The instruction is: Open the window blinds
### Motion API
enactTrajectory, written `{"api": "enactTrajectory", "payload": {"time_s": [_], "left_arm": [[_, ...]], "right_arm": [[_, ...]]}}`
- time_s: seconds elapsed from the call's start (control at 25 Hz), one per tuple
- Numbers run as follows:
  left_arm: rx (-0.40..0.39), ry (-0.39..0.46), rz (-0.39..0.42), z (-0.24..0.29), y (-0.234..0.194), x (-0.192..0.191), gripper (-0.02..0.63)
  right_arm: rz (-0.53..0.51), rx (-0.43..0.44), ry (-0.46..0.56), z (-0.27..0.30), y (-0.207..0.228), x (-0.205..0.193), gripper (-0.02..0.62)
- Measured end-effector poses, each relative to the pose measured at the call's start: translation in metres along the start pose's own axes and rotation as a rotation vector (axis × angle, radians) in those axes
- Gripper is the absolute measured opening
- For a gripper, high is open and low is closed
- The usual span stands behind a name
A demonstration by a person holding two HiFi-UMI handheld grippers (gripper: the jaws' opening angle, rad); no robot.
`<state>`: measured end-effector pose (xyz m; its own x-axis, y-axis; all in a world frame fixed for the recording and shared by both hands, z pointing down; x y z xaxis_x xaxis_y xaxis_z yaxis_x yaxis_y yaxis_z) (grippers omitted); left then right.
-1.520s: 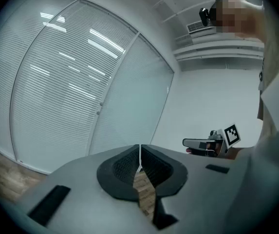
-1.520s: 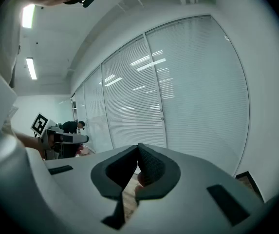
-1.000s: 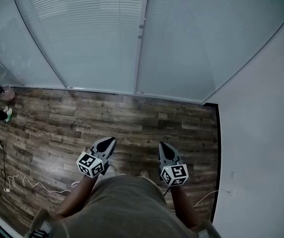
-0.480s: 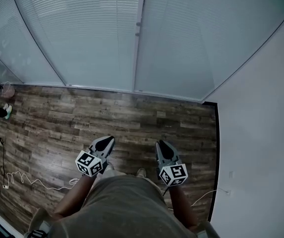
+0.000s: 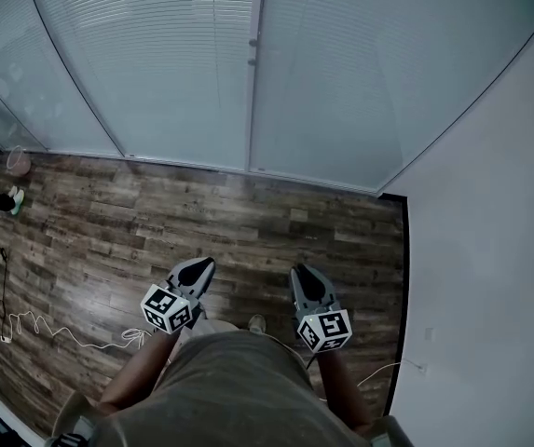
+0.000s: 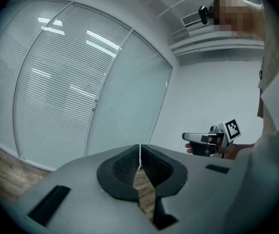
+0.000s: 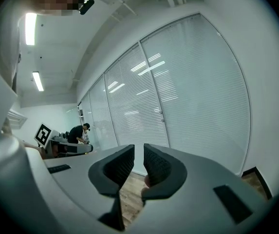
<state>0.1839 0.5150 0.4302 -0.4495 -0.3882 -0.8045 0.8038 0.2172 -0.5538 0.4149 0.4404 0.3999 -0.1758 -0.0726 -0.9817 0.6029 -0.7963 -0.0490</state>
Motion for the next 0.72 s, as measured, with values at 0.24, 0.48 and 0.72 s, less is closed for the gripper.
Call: {"api": "enactTrajectory", "payload": {"time_s": [0.24,0.48,0.72], "left_arm": [[0.033,0.024,0.004,0.008,0.027,-0.016,0.026],[0.080,0.055,0.033,0.009,0.039,-0.019,0.026],[0.127,0.093,0.031,-0.001,0.020,-0.009,0.026]], "right_arm": [[-0.001,0.024,0.007,-0.026,0.023,-0.007,0.044],[0.019,0.046,0.003,-0.031,0.037,-0.016,0.044],[0.014,0.064,-0.014,-0.015,0.031,-0.019,0.044]]}}
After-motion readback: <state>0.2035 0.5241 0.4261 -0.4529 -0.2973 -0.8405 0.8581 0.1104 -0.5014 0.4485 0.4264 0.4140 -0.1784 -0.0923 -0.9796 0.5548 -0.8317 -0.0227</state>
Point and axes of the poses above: the fingertips, and each gripper's own axes: z forward along the fingers, y to its right, x out of its top, the point moved 4 cm from there along -z, backward along the fingers, and after that the axes turned 15 degrees about -z, right-handed, at the moved point
